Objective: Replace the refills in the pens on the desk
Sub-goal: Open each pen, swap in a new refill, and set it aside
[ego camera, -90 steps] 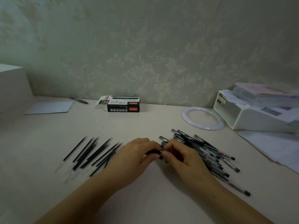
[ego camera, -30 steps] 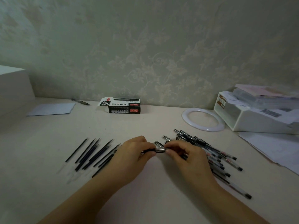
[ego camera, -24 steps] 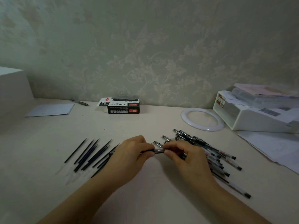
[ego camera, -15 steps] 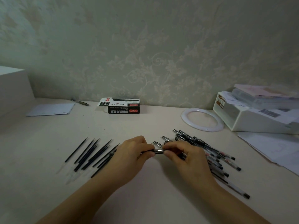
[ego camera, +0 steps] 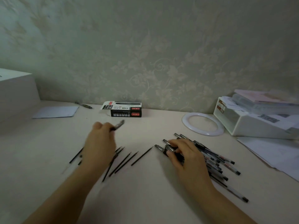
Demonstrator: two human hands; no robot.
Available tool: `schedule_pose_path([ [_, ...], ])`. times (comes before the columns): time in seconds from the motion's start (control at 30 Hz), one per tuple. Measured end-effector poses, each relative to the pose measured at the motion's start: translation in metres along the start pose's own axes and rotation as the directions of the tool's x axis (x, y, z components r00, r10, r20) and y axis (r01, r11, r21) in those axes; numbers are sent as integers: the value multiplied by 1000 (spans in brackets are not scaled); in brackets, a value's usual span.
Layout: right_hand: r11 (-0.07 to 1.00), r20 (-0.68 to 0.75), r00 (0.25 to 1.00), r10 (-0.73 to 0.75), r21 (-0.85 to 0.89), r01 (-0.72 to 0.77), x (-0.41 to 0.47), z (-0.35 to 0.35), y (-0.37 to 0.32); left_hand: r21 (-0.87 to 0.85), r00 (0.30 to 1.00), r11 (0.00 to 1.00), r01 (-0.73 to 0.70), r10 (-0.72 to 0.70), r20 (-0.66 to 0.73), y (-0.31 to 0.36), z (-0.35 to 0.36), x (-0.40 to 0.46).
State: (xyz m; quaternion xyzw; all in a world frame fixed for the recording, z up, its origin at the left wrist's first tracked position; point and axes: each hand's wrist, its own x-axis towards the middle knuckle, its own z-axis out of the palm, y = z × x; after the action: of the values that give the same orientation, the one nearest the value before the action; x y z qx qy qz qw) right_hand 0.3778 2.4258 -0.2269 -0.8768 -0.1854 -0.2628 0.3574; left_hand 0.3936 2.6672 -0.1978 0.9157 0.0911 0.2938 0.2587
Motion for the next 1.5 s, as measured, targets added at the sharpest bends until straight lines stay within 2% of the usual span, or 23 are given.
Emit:
schedule_pose_path([
  [0.07,1000,-8,1000,-4,-28,4,0,-1,1,158,985,973,170,-174,11,-16,-10,6],
  [0.13,999,2,1000,-13,-51,13,0,-1,1,298,950,913,280,-308,52,-26,-15,6],
  [0.27,991,32,999,3,-131,1,-1,-1,4,421,889,839,345,-436,140,-29,-15,4],
  [0.33,986,43,998,38,-165,-30,-1,-2,5,415,895,850,326,-418,155,-31,-13,5],
  [0.47,968,80,991,104,-239,-82,-2,-2,6,279,942,929,242,-294,163,-35,-5,7],
  [0.6,950,88,988,127,-298,-96,-1,-1,6,191,967,966,172,-203,155,-35,0,8],
  [0.73,940,98,987,128,-330,-90,0,-2,5,181,973,970,162,-187,133,-36,0,10],
  [0.9,924,121,983,141,-372,-87,0,-2,4,253,959,945,206,-246,141,-40,-2,8],
  [1.03,957,102,988,120,-275,-88,1,-4,2,344,942,913,222,-291,165,-36,-3,6],
  [1.2,981,91,982,169,80,-176,7,-6,-5,429,936,879,208,-307,175,-29,-5,5],
  [1.27,924,92,967,239,284,-256,9,-7,-9,310,981,942,126,-165,102,-21,-4,5],
  [1.33,815,158,938,307,466,-345,11,-7,-13,-28,999,998,-48,48,4,-4,-1,-1],
  [1.37,759,206,924,322,528,-382,11,-6,-16,-193,993,974,-114,115,-6,8,2,-6],
  [1.43,679,282,907,313,601,-421,10,-3,-19,-433,981,894,-112,169,95,30,8,-22],
  [1.5,620,339,893,297,642,-451,9,2,-22,-604,942,797,-31,225,249,45,16,-37],
])
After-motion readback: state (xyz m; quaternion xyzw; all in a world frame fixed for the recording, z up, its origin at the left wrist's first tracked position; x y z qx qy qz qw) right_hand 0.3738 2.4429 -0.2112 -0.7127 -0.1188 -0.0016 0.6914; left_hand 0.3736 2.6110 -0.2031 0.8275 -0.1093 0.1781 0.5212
